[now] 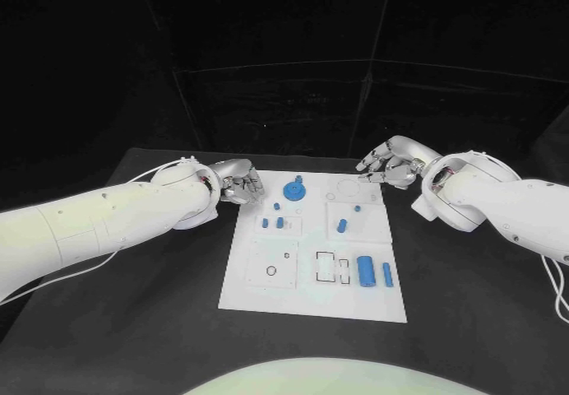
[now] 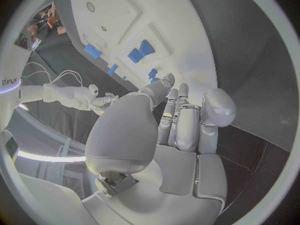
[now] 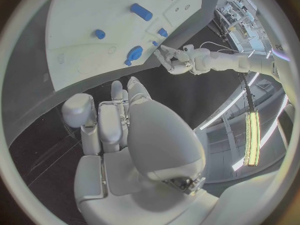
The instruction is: Assemble the parts on the task board
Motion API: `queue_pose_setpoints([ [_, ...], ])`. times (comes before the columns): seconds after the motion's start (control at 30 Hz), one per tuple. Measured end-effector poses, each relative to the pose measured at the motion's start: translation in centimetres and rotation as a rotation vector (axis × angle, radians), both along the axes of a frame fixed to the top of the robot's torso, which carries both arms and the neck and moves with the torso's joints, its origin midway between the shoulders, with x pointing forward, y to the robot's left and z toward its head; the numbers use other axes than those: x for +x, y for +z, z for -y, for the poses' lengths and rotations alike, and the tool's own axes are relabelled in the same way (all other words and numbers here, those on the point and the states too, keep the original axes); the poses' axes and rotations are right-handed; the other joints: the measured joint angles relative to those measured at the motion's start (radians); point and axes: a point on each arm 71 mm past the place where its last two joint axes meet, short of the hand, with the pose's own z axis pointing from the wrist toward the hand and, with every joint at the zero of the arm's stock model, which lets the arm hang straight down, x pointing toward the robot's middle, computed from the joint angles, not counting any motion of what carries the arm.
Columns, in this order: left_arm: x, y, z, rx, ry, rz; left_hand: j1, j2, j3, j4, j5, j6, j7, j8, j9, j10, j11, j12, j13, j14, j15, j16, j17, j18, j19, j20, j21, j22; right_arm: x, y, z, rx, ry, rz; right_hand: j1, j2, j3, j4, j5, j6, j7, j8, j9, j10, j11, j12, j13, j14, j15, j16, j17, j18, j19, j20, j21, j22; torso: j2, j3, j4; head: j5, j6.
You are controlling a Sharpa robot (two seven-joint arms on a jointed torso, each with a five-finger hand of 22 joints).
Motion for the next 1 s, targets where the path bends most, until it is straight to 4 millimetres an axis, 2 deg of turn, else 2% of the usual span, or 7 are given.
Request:
queue_pose_setpoints([
  [0.07,0.0,0.3,-0.4,-0.083,0.026,-0.004,-0.004,0.015,0.007,0.007,0.000,0.017,0.004,0.009,0.003,0.009,-0.002,0.000,0.000,0.000,0.000,-0.009,-0.014,0.000,-0.005,-0.001,-0.022,-0.017,-0.2,-0.4,-0.1,-0.045,0.013,0.013,0.014,-0.007,0.010,0.002,-0.002,0.019,-0.002,0.000,-0.001,0.000,0.000,-0.056,-0.056,0.000,0.000,-0.006,-0.005,0.000,0.000,0.000,-0.002,-0.002,0.000,0.0000,-0.0001,-0.013,0.004],
  [0.13,-0.1,0.6,-0.7,-0.202,0.053,-0.016,-0.019,0.029,0.012,0.020,0.000,0.028,0.015,0.014,0.003,0.011,0.000,0.000,0.000,-0.028,0.000,-0.052,-0.082,0.002,-0.040,0.000,-0.098,-0.079,-0.6,-1.1,-0.3,-0.101,0.033,0.029,0.024,-0.017,0.019,0.009,-0.014,0.032,-0.004,-0.014,-0.004,0.021,0.005,-0.110,-0.118,0.000,0.000,-0.006,-0.006,0.000,0.000,0.000,-0.002,-0.002,0.000,0.0000,-0.0006,-0.028,0.008],
  [0.2,-0.2,0.8,-0.7,-0.318,0.071,-0.032,-0.023,0.033,0.007,0.027,0.000,0.029,0.016,0.014,0.002,0.011,0.000,0.000,0.000,-0.065,0.002,-0.106,-0.163,0.026,-0.083,0.003,-0.192,-0.152,-0.9,-1.7,-0.5,-0.147,0.048,0.044,0.026,-0.020,0.026,0.013,-0.028,0.037,-0.009,-0.023,-0.005,0.028,0.005,-0.144,-0.156,0.000,0.000,-0.010,-0.007,0.000,0.000,0.000,-0.002,-0.003,0.000,0.0000,-0.0012,-0.042,0.012],
  [0.3,-0.4,1.2,-0.5,-0.501,0.095,-0.061,-0.027,0.038,0.004,0.035,0.000,0.029,0.016,0.014,0.000,0.010,0.000,0.008,0.000,-0.107,0.005,-0.162,-0.242,0.046,-0.134,0.005,-0.299,-0.234,-1.3,-2.4,-0.8,-0.212,0.067,0.067,0.031,-0.025,0.031,0.015,-0.046,0.037,-0.009,-0.033,-0.006,0.028,0.005,-0.171,-0.186,0.000,0.000,-0.011,-0.007,0.000,0.002,0.002,-0.002,-0.002,0.000,-0.0005,-0.0019,-0.059,0.016],
  [0.4,-0.6,1.6,-0.3,-0.667,0.127,-0.086,-0.027,0.038,0.002,0.036,0.000,0.029,0.016,0.014,-0.004,0.010,0.000,0.015,0.003,-0.144,0.006,-0.209,-0.307,0.046,-0.177,0.008,-0.391,-0.305,-1.5,-2.8,-1.0,-0.267,0.078,0.091,0.035,-0.028,0.034,0.018,-0.049,0.037,-0.008,-0.043,-0.006,0.021,0.012,-0.194,-0.214,0.000,0.000,-0.011,-0.005,0.000,0.004,0.004,-0.002,0.000,0.001,-0.0009,-0.0019,-0.076,0.019],
  [0.53,-0.9,2.0,-0.7,-0.856,0.181,-0.111,-0.027,0.038,0.001,0.037,0.000,0.029,0.016,0.014,-0.005,0.010,0.000,0.024,0.007,-0.166,0.006,-0.238,-0.349,0.046,-0.188,0.009,-0.420,-0.325,-1.6,-3.3,-1.2,-0.330,0.087,0.116,0.047,-0.041,0.042,0.017,-0.049,0.021,0.003,-0.065,-0.008,0.016,0.016,-0.217,-0.245,-0.001,0.001,-0.011,-0.002,0.000,0.008,0.008,-0.002,0.004,0.001,-0.0008,-0.0018,-0.092,0.020],
  [1.0,-1.4,2.3,-1.2,-1.073,0.258,-0.136,-0.042,0.035,-0.025,0.051,0.000,0.029,0.016,0.022,-0.006,0.014,0.004,0.039,0.013,-0.186,0.007,-0.252,-0.376,0.046,-0.197,0.011,-0.437,-0.338,-2.0,-4.5,-2.2,-0.409,0.125,0.110,0.045,-0.051,0.073,0.021,-0.044,0.012,0.017,-0.081,-0.006,0.016,0.031,-0.244,-0.311,0.000,0.015,-0.006,0.006,0.000,0.015,0.022,-0.002,0.016,0.001,0.0002,0.0005,-0.098,0.019],
])
